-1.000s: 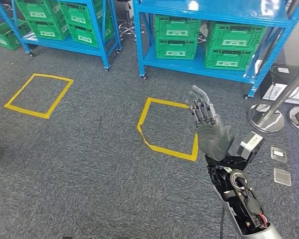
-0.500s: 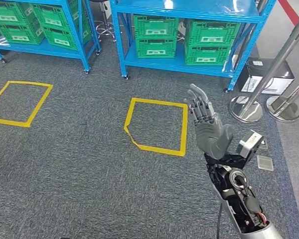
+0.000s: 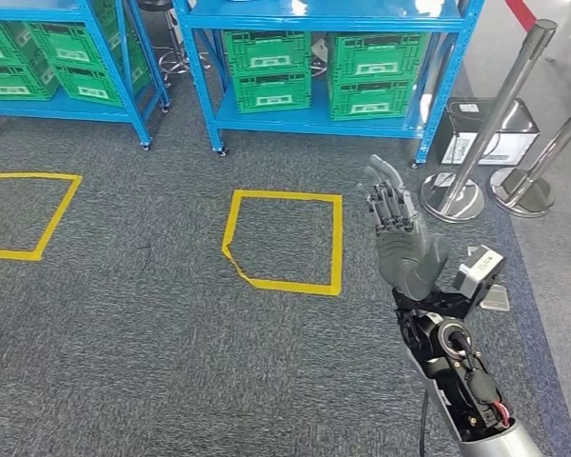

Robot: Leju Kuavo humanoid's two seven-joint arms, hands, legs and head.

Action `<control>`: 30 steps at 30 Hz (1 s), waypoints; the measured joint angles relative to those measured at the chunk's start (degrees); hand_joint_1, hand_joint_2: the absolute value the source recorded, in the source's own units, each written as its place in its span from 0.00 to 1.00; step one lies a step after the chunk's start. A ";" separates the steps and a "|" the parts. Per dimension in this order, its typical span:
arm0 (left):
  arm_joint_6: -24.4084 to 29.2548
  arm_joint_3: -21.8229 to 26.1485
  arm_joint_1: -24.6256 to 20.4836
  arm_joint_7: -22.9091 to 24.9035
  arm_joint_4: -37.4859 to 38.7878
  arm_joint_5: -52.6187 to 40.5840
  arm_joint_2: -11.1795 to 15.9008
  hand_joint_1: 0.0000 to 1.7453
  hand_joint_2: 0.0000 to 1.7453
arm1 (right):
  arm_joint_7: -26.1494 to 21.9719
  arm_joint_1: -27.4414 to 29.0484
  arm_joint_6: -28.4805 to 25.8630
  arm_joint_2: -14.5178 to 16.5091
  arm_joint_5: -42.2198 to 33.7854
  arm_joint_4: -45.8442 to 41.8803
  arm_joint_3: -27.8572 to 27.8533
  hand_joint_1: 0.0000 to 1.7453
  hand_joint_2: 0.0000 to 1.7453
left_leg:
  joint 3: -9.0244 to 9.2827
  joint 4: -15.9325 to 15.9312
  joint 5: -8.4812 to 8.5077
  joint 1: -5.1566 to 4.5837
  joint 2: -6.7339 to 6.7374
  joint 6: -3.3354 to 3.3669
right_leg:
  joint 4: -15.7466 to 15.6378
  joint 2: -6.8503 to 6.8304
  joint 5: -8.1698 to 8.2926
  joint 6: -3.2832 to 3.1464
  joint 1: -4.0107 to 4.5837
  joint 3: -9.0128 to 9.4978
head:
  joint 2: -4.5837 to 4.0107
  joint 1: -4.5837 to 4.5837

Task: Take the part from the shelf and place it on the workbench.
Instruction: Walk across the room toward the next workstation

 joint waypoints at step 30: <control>0.00 0.01 -0.07 -0.66 0.00 0.93 -0.14 0.00 0.00 | 16.42 -1.49 -19.52 -8.40 22.40 56.70 -8.19 0.00 1.00 | 3.60 -8.38 2.53 -0.46 -0.67 1.35 | -0.84 0.32 0.03 1.58 0.30 0.26 | 0.00 0.02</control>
